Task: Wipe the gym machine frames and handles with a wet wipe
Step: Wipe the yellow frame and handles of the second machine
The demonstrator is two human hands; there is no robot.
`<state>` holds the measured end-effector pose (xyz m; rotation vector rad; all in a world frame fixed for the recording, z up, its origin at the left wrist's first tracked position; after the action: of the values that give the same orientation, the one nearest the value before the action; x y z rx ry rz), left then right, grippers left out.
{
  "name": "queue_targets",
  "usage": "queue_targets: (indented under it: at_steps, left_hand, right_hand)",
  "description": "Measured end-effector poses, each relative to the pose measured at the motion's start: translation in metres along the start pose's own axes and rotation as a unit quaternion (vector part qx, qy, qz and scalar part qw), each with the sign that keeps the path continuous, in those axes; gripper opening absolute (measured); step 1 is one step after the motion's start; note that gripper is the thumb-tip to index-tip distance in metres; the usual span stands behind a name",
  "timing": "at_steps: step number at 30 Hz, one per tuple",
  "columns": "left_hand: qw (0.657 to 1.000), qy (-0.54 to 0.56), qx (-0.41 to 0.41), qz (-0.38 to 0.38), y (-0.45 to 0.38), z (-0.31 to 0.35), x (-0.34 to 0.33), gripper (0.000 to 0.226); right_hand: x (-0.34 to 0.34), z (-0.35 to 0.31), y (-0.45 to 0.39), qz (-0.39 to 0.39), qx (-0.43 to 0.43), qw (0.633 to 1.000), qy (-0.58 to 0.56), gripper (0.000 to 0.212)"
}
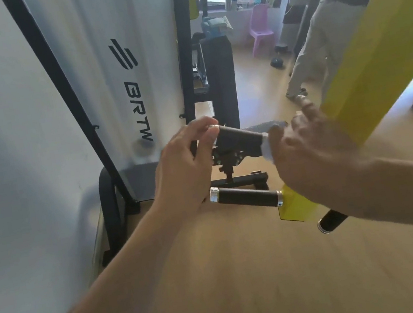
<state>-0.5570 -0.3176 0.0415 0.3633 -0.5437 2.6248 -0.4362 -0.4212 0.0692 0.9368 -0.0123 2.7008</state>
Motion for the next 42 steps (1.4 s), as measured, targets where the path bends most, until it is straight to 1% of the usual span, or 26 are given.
queue_targets:
  at_steps: [2, 5, 7, 8, 9, 11, 13, 14, 16, 17, 19, 21, 22, 24, 26, 27, 29, 30, 31, 32, 33, 35, 36, 39, 40, 42]
  left_hand:
    - [1.000, 0.021, 0.006, 0.002, 0.002, 0.003, -0.003, 0.028]
    - [0.999, 0.040, 0.021, 0.011, 0.002, 0.003, -0.002, 0.032]
    - [0.999, 0.038, 0.031, 0.021, 0.004, 0.007, 0.002, 0.033]
    - [0.998, 0.036, 0.036, 0.026, 0.005, 0.009, 0.003, 0.033]
    - [0.998, 0.033, 0.039, 0.029, 0.007, 0.011, 0.004, 0.032]
    - [0.998, 0.038, 0.043, 0.027, 0.009, 0.014, 0.003, 0.032]
    - [0.996, 0.056, 0.052, 0.038, 0.011, 0.013, 0.003, 0.032]
    - [0.995, 0.070, 0.056, 0.045, 0.012, 0.011, 0.004, 0.031]
    - [0.993, 0.090, 0.061, 0.052, 0.012, 0.012, 0.005, 0.029]
    - [0.992, 0.093, 0.063, 0.051, 0.012, 0.013, 0.006, 0.029]
    - [0.992, 0.094, 0.075, 0.041, 0.012, 0.012, 0.006, 0.030]
    - [0.991, 0.099, 0.083, 0.035, 0.011, 0.011, 0.007, 0.030]
    - [0.991, 0.101, 0.081, 0.032, 0.011, 0.010, 0.008, 0.029]
    - [0.991, 0.103, 0.079, 0.026, 0.011, 0.004, 0.008, 0.030]
    - [0.991, 0.095, 0.093, 0.007, 0.016, -0.014, 0.003, 0.033]
    - [0.991, 0.088, 0.101, -0.008, 0.021, -0.027, -0.002, 0.035]
    - [0.989, 0.086, 0.120, -0.023, 0.031, -0.064, -0.010, 0.036]
    - [0.987, 0.080, 0.137, -0.026, 0.036, -0.082, -0.014, 0.035]
    - [0.985, 0.071, 0.157, -0.032, 0.042, -0.099, -0.018, 0.034]
    - [0.981, 0.067, 0.178, -0.041, 0.047, -0.112, -0.024, 0.034]
    - [0.977, 0.072, 0.194, -0.050, 0.050, -0.121, -0.031, 0.035]
    - [0.973, 0.091, 0.202, -0.064, 0.053, -0.129, -0.044, 0.035]
    - [0.973, 0.101, 0.199, -0.066, 0.052, -0.131, -0.048, 0.034]
    - [0.974, 0.112, 0.189, -0.064, 0.049, -0.134, -0.053, 0.026]
    - [0.974, 0.113, 0.189, -0.059, 0.049, -0.135, -0.053, 0.025]
    - [0.974, 0.119, 0.188, -0.048, 0.049, -0.136, -0.053, 0.028]
  right_hand:
    - [0.018, -0.011, -0.014, 0.070, 0.004, 0.996, -0.062, 0.034]
    - [0.039, -0.024, -0.035, 0.166, 0.003, 0.976, -0.144, 0.047]
    - [0.045, -0.018, -0.031, 0.212, -0.028, 0.962, -0.171, 0.045]
    - [0.038, -0.015, -0.024, 0.208, -0.039, 0.965, -0.156, 0.038]
    - [0.027, -0.012, -0.015, 0.191, -0.053, 0.971, -0.131, 0.040]
    - [0.010, -0.004, 0.009, 0.171, -0.054, 0.980, -0.083, 0.068]
    - [0.010, -0.001, 0.033, 0.181, -0.022, 0.982, -0.042, 0.079]
    - [0.016, -0.005, 0.046, 0.209, 0.001, 0.977, -0.049, 0.074]
    - [0.035, -0.023, 0.069, 0.257, 0.081, 0.953, -0.142, 0.048]
    - [0.038, -0.036, 0.076, 0.238, 0.124, 0.940, -0.212, 0.035]
    - [0.021, -0.068, 0.064, 0.126, 0.157, 0.932, -0.302, 0.032]
    - [-0.007, -0.080, 0.032, 0.084, 0.083, 0.938, -0.325, 0.039]
    - [-0.019, -0.080, 0.012, 0.085, 0.036, 0.933, -0.348, 0.038]
    - [-0.034, -0.077, -0.019, 0.107, -0.031, 0.896, -0.430, 0.033]
    - [-0.047, -0.091, -0.038, 0.095, -0.036, 0.859, -0.502, 0.025]
    - [-0.051, -0.106, -0.042, 0.074, -0.013, 0.852, -0.517, 0.025]
    - [-0.055, -0.137, -0.037, 0.032, 0.055, 0.872, -0.485, 0.057]
    - [-0.056, -0.142, -0.034, 0.033, 0.066, 0.885, -0.459, 0.072]
    - [-0.055, -0.140, -0.032, 0.046, 0.063, 0.895, -0.440, 0.077]
    - [-0.055, -0.134, -0.033, 0.064, 0.051, 0.900, -0.428, 0.071]
    - [-0.056, -0.126, -0.034, 0.074, 0.034, 0.908, -0.412, 0.057]
    - [-0.062, -0.114, -0.032, 0.058, 0.008, 0.932, -0.358, 0.033]
    - [-0.068, -0.112, -0.028, 0.032, 0.003, 0.946, -0.323, 0.029]
    - [-0.080, -0.108, -0.014, -0.025, -0.006, 0.978, -0.205, 0.033]
    - [-0.079, -0.108, -0.014, -0.026, -0.010, 0.978, -0.208, 0.032]
    - [-0.072, -0.113, -0.021, 0.000, -0.009, 0.960, -0.278, 0.029]
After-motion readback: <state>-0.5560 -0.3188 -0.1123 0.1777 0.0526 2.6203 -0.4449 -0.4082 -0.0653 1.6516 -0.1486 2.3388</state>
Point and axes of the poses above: each hand's wrist, its own y-axis away from the middle knuckle, its own x-axis out of the back of the hand, z = x × y, the point moved 10 cm from there along -y, towards the middle knuckle, and after that the axes turned 10 degrees about y, right-handed, at the moved point
